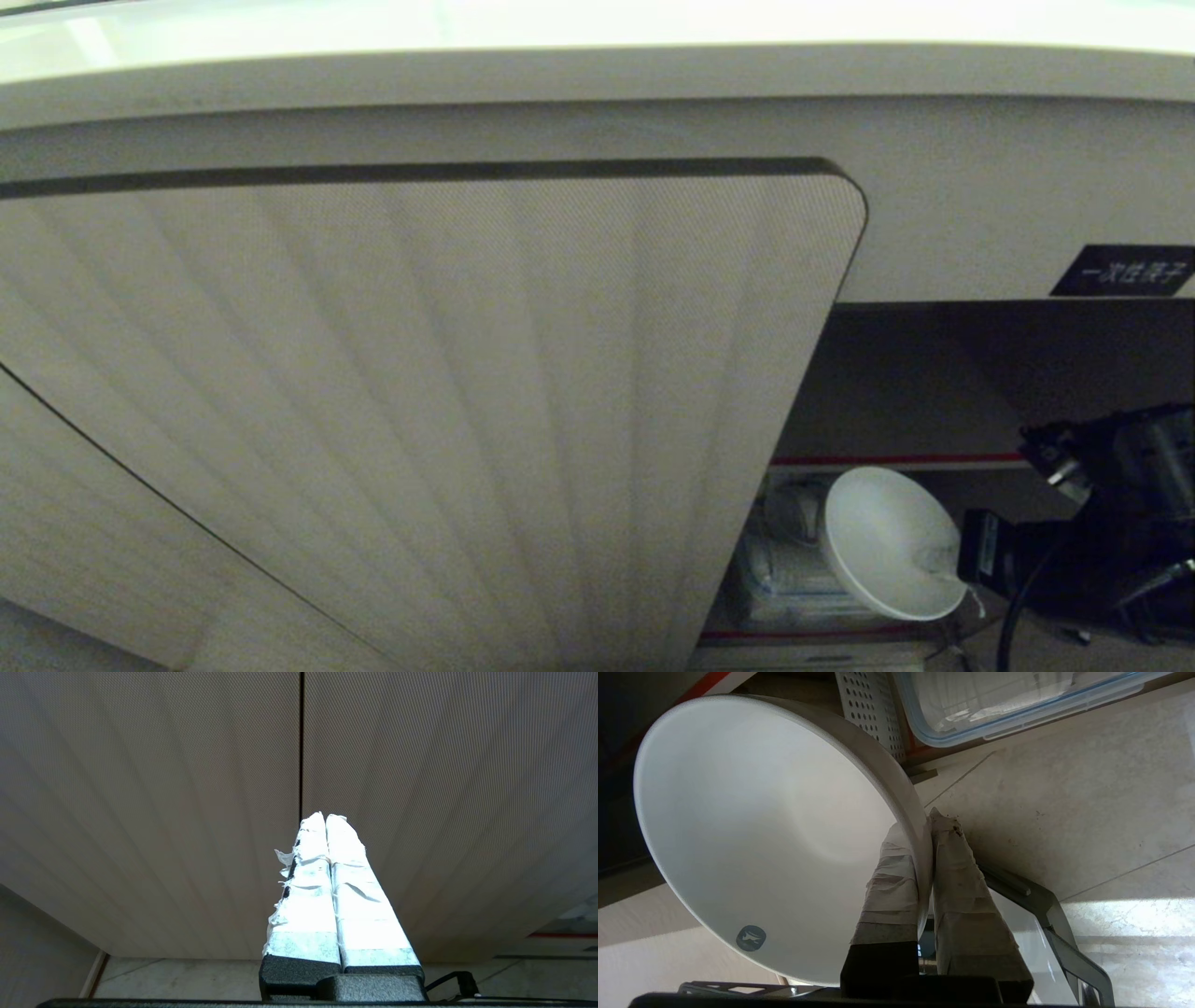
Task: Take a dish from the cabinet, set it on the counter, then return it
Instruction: Put it back into the cabinet
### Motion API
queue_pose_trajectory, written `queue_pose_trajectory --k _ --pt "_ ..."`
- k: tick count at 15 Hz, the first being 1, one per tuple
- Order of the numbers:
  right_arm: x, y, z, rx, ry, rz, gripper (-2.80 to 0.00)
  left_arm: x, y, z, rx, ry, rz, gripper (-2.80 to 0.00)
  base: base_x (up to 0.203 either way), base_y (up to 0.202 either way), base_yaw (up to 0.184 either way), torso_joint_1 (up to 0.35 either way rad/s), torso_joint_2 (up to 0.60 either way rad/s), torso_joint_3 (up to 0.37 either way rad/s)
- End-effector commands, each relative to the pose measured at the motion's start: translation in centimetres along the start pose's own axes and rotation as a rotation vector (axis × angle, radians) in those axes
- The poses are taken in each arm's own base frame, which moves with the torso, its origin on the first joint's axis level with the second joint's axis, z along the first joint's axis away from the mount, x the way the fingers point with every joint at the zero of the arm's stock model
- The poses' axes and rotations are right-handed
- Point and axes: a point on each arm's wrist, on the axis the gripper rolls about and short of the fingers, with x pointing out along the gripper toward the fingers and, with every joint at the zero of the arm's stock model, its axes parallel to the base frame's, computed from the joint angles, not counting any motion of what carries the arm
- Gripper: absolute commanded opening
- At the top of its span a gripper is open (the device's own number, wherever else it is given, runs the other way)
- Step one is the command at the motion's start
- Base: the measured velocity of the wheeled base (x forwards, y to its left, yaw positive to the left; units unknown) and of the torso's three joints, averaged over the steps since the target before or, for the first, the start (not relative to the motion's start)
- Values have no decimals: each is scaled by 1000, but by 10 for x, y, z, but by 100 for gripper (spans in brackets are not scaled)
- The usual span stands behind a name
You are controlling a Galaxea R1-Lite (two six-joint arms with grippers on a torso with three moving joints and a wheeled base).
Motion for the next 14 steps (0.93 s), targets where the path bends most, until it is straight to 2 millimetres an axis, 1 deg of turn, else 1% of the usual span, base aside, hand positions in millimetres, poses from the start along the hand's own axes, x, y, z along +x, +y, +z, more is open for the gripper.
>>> queue_pose_trajectory --k 1,9,14 --pt "-1 -1 3 12 -12 1 -280 0 0 0 -1 -1 0 -280 0 0 0 0 0 0" --pt "-5 3 20 38 -69 9 -280 0 0 0 -1 0 0 -280 0 0 0 0 0 0" --pt "-4 -1 27 62 -88 -6 -280 0 0 0 -1 -2 0 -280 0 0 0 0 0 0"
